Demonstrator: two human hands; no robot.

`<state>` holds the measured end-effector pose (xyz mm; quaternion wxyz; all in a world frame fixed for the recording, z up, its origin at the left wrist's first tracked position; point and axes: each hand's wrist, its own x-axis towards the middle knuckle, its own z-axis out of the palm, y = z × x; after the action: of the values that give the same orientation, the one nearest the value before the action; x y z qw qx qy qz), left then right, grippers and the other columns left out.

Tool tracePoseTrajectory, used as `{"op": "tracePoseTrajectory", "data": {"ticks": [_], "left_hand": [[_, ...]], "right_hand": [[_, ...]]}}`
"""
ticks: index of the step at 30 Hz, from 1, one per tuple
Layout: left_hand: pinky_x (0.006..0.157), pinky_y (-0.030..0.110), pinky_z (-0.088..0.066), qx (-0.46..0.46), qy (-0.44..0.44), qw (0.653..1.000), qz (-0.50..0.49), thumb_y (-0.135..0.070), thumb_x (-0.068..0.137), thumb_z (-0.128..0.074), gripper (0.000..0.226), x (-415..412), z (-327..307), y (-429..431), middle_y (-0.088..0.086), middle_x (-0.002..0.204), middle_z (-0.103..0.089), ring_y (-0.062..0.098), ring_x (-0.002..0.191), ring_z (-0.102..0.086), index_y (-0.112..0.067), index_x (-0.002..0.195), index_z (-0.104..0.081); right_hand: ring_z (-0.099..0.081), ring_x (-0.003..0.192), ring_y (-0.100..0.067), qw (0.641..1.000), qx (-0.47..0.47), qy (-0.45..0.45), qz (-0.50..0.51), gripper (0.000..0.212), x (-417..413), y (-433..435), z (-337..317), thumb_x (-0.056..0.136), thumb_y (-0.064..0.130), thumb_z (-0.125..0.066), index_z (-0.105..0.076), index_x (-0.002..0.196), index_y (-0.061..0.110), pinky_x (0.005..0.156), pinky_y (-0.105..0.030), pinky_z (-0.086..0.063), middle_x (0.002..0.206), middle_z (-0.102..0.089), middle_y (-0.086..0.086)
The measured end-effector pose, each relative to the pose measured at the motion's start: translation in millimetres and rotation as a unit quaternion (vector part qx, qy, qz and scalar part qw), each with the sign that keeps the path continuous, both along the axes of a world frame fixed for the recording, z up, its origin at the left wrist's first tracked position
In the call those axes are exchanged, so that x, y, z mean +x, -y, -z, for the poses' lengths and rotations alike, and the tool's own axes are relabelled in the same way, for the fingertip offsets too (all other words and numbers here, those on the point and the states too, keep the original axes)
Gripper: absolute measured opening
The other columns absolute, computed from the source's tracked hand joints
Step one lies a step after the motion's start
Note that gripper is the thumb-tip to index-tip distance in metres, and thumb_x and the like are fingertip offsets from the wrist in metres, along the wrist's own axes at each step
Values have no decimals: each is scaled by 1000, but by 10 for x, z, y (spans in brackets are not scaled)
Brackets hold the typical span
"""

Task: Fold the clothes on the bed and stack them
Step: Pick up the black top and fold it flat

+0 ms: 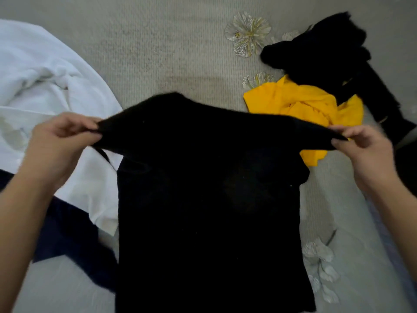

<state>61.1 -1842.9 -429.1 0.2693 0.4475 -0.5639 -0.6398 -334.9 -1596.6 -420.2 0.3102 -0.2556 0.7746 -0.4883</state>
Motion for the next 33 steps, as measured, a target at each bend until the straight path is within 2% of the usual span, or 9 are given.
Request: {"op": "tracePoseTrajectory", "data": {"ticks": [4,6,9,13,17,23,25,29,33], "left_hand": [[79,7,-47,-101,147,979,103,-17,67,-68,12,643,192,-686,-16,80,-71,-11,80,-61,-26,63,-60],[75,14,-42,-209,281,901,257,-23,62,-56,10,771,382,-1002,-14,74,-67,-8,85,-53,-30,69,-52],[60,31,-38,-357,383,762,381,-11,59,-66,20,839,736,-1362,-1,77,-68,15,85,-44,-25,71,-57],[61,39,-46,-390,406,780,274,-23,78,-42,32,356,729,-1462,12,92,-68,23,93,-46,-8,86,-69],[87,55,-45,-389,477,722,316,-28,80,-44,44,-54,813,-1241,22,126,-57,39,119,-51,-8,114,-63],[112,55,-3,-240,642,652,325,-47,93,-38,66,68,951,-870,7,158,2,32,143,7,-32,148,-5],[112,56,-3,-241,660,641,308,-50,92,-38,67,120,951,-824,11,157,-1,34,143,6,-29,149,-9],[101,66,-20,-351,570,698,254,-37,86,-51,54,-61,939,-747,27,141,-36,46,133,-27,-7,131,-49],[100,65,-26,-392,520,703,286,-27,82,-53,50,-382,925,-630,27,138,-43,47,131,-33,-4,126,-53]], "right_hand": [[-63,91,5,987,106,-84,-90,51,207,-777,192,77,-12,-61,-54,61,36,82,-4,-43,83,-69,26],[-63,100,-19,933,224,-200,-199,59,318,-1066,435,71,-18,-64,-49,64,39,86,-5,-35,93,-70,11],[-58,106,-36,827,349,-259,-355,39,592,-1233,662,68,-9,-68,-68,82,26,90,-39,-43,103,-68,-12],[-63,89,-37,857,259,-349,-277,13,845,-924,697,76,4,-63,-70,87,2,73,-44,-49,90,-70,-15],[-37,130,-38,808,348,-350,-320,44,784,-571,856,87,13,-58,-51,130,5,101,-48,-37,141,-42,-20],[-27,137,-29,734,519,-259,-354,58,449,-569,1017,93,30,-48,-25,145,19,105,-43,-33,153,-22,-6],[-36,130,-32,765,505,-256,-306,51,422,-570,1004,93,27,-48,-35,141,15,100,-42,-36,148,-34,-8],[-46,113,-38,826,403,-348,-185,32,480,-400,952,90,14,-51,-58,119,3,91,-43,-37,119,-57,-20],[-38,124,-36,815,371,-360,-261,49,482,-134,972,88,16,-55,-44,135,7,95,-43,-35,138,-42,-17]]}}
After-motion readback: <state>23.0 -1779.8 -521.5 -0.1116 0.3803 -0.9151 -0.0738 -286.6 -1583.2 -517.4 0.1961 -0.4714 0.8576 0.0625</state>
